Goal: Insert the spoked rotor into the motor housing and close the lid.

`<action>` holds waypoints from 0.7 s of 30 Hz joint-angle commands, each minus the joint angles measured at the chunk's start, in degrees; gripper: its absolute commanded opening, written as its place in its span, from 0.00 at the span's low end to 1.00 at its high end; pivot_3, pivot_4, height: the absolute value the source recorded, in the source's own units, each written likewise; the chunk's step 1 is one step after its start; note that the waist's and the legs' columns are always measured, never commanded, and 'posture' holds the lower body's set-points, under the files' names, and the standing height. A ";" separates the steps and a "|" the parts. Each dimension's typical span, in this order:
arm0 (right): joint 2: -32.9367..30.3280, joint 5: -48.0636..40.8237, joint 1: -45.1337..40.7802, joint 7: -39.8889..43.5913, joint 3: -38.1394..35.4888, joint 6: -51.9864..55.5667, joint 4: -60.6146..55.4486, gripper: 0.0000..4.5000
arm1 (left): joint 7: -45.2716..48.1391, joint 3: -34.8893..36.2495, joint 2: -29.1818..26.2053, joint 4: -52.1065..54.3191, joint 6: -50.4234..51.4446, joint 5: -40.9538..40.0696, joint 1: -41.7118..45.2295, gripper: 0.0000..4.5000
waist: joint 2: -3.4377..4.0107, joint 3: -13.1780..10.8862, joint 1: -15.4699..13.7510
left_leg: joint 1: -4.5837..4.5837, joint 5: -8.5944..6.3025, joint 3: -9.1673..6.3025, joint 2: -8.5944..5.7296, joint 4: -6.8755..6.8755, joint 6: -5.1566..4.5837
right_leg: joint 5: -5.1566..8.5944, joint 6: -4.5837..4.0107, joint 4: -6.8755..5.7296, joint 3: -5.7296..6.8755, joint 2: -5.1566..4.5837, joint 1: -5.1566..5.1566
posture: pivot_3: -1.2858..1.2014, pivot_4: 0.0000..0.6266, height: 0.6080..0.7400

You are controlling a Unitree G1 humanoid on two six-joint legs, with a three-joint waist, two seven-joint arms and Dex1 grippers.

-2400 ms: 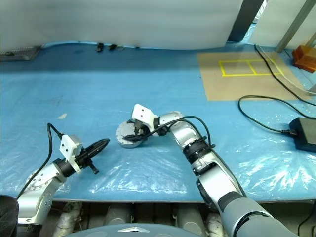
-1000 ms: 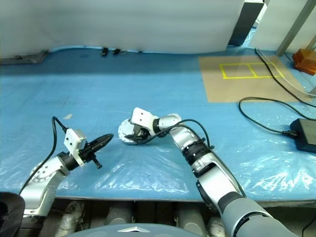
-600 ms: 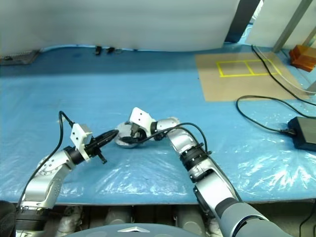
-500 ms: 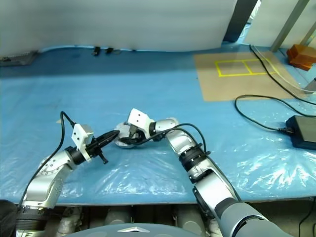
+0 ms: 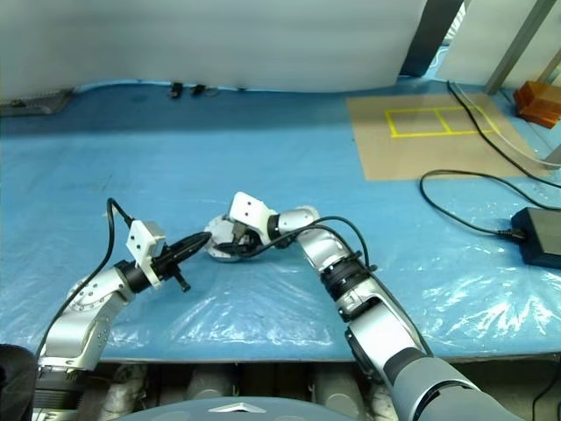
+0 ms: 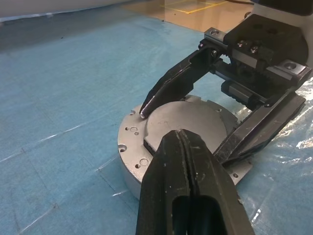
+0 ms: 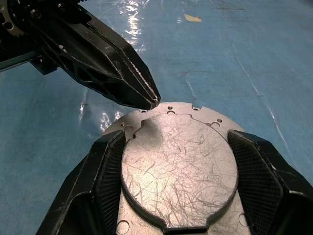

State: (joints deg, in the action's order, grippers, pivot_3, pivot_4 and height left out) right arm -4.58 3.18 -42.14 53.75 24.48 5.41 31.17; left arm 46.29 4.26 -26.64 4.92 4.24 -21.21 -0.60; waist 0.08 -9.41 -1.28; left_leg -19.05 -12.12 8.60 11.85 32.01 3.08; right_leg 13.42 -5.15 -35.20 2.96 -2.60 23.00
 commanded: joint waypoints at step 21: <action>-1.55 4.51 3.77 -2.19 2.84 -3.47 8.29 0.66 | 1.09 0.21 -0.49 -0.33 -0.76 0.21 0.93 0.00 | 0.01 0.01 0.12 | 0.08 0.00 0.00 0.00 -0.03 0.00 | 0.18 0.31 0.01 0.00 0.00 -0.02 | 0.52 0.24 1.00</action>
State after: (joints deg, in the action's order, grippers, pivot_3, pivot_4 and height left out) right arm -4.31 3.10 -40.91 52.67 24.61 0.28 33.03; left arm 47.15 4.25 -26.65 4.08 4.24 -21.14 -0.18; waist 0.09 -9.40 -1.16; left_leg -18.96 -12.12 8.59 11.86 31.98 3.08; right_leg 13.60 -4.83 -35.19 2.96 -2.60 22.98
